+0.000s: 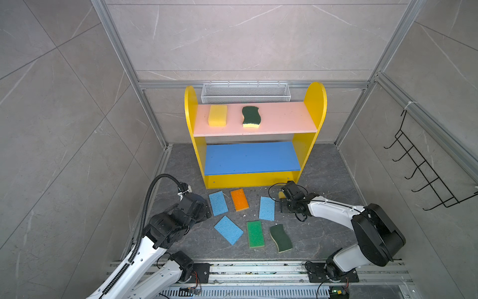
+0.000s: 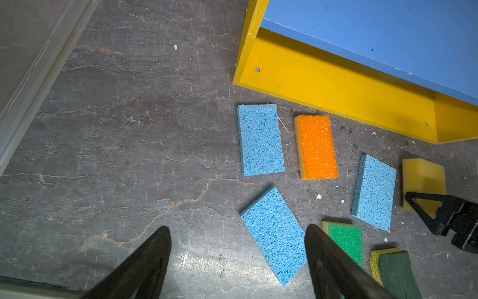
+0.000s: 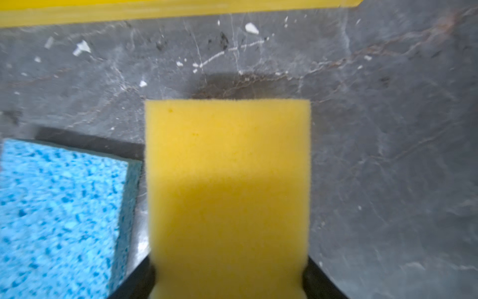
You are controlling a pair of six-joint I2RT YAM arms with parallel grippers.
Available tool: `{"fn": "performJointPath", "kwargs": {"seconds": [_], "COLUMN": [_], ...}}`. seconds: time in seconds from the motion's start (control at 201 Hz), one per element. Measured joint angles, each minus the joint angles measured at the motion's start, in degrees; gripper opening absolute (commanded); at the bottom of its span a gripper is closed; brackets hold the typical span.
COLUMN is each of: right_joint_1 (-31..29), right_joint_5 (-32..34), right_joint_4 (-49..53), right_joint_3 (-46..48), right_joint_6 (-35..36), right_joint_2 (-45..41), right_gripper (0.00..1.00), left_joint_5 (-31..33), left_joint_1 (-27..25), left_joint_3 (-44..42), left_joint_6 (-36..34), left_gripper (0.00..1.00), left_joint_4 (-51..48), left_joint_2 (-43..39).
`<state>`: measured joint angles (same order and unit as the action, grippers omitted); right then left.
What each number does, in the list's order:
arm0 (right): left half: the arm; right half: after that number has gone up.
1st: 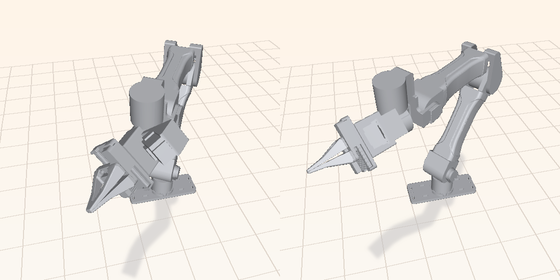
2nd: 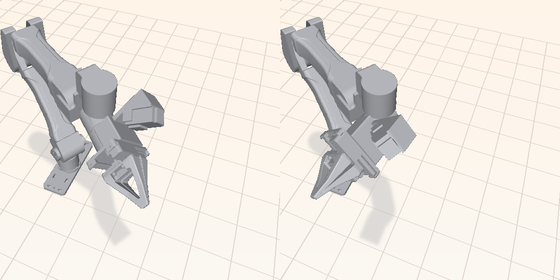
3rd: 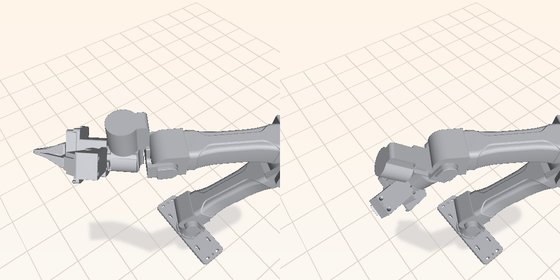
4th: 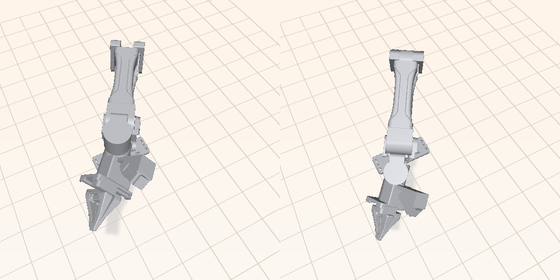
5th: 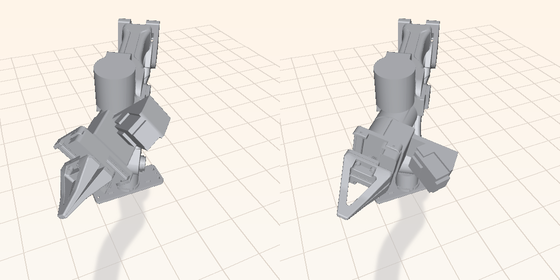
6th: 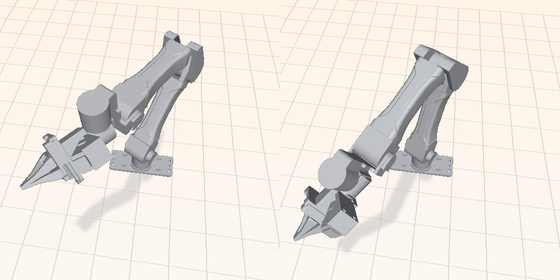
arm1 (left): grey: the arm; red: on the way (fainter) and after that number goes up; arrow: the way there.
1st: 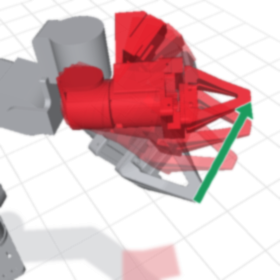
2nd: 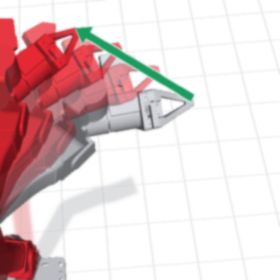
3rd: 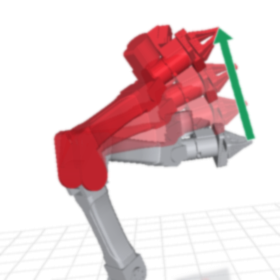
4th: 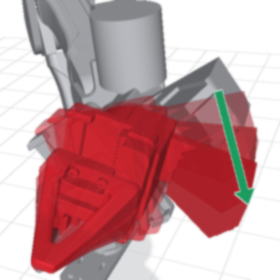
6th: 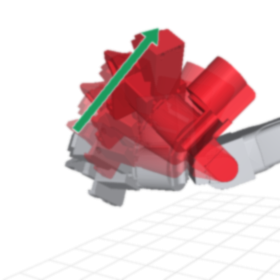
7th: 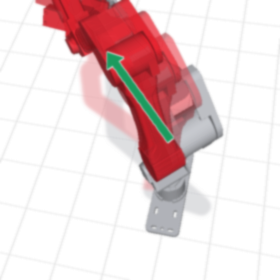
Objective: Place and organize the cleaning sponges onto the shelf
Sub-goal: 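Close the right gripper on the yellow rectangular sponge and lift it, then carry the yellow sponge with the right gripper up to the pink shelf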
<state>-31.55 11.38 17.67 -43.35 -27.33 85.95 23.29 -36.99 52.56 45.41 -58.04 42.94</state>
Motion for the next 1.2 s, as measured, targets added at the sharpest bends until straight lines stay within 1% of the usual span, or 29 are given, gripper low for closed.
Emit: {"fn": "performJointPath", "kwargs": {"seconds": [0.209, 0.448, 0.563, 0.851, 1.056, 1.205], "right_joint_1": [-0.52, -1.81, -2.25, -2.91, -3.65, -3.96], "right_joint_5": [0.04, 0.02, 0.28, 0.35, -0.11, 0.11], "right_joint_4": [5.44, 13.07, 17.40, 24.57, 27.19, 28.04], "right_joint_3": [-1.75, -9.05, -13.97, -26.25, -34.80, -39.41], "right_joint_6": [0.07, 0.09, 0.07, 0.13, 1.27, 2.25], "right_joint_2": [-7.37, -13.94, -16.87, -19.12, -19.10, -19.08], "right_gripper": [0.63, 0.62, 0.63, 0.62, 0.62, 0.62], "left_joint_5": [-0.15, -1.38, -1.68, -2.43, -2.40, -2.40], "left_joint_1": [0.00, 0.00, 0.00, 0.00, 0.00, 0.00], "left_joint_3": [0.00, -0.63, -1.55, -2.45, -2.45, -2.45], "left_joint_6": [-0.20, -0.61, -1.20, -1.95, -1.92, -1.95], "left_gripper": [0.84, 0.83, 0.83, 0.83, 0.83, 0.83], "left_joint_4": [0.09, 1.27, 2.14, 2.82, 2.80, 2.80], "left_joint_2": [0.00, 0.04, -0.55, -3.17, -3.63, -3.63]}}
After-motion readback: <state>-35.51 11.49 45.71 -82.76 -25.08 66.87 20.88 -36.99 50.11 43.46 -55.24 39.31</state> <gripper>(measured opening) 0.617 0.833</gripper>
